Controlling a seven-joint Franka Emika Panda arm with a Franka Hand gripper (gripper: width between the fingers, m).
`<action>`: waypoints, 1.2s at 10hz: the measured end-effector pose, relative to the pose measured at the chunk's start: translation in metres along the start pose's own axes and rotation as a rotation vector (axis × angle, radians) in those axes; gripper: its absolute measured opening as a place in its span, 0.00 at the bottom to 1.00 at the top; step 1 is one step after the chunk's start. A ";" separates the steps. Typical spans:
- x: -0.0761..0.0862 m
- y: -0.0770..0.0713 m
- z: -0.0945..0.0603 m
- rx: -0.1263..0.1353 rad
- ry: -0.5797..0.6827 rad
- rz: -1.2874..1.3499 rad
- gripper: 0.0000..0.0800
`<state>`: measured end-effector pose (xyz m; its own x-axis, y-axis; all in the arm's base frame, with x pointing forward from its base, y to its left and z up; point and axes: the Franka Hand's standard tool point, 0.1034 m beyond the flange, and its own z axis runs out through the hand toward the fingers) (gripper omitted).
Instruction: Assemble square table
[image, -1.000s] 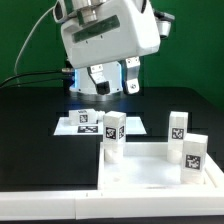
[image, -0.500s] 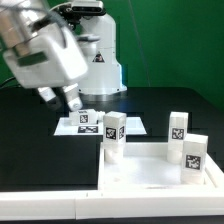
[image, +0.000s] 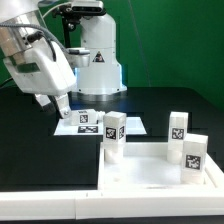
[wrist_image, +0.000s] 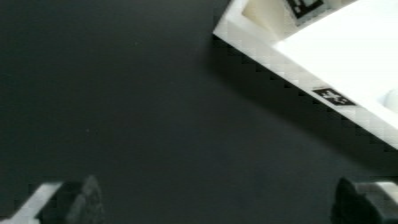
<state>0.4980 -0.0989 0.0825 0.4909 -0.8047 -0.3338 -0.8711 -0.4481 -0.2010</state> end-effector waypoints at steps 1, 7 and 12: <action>-0.002 0.025 0.010 -0.006 -0.105 0.020 0.81; -0.015 0.071 0.023 -0.022 -0.239 0.056 0.81; -0.048 0.122 0.031 0.040 -0.535 0.043 0.81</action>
Offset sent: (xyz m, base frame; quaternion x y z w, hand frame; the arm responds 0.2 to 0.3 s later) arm -0.0610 0.0111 -0.0112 -0.0035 -0.0126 0.0091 0.9999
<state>0.3688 -0.1029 0.0458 0.4017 -0.5063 -0.7631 -0.8945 -0.3956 -0.2083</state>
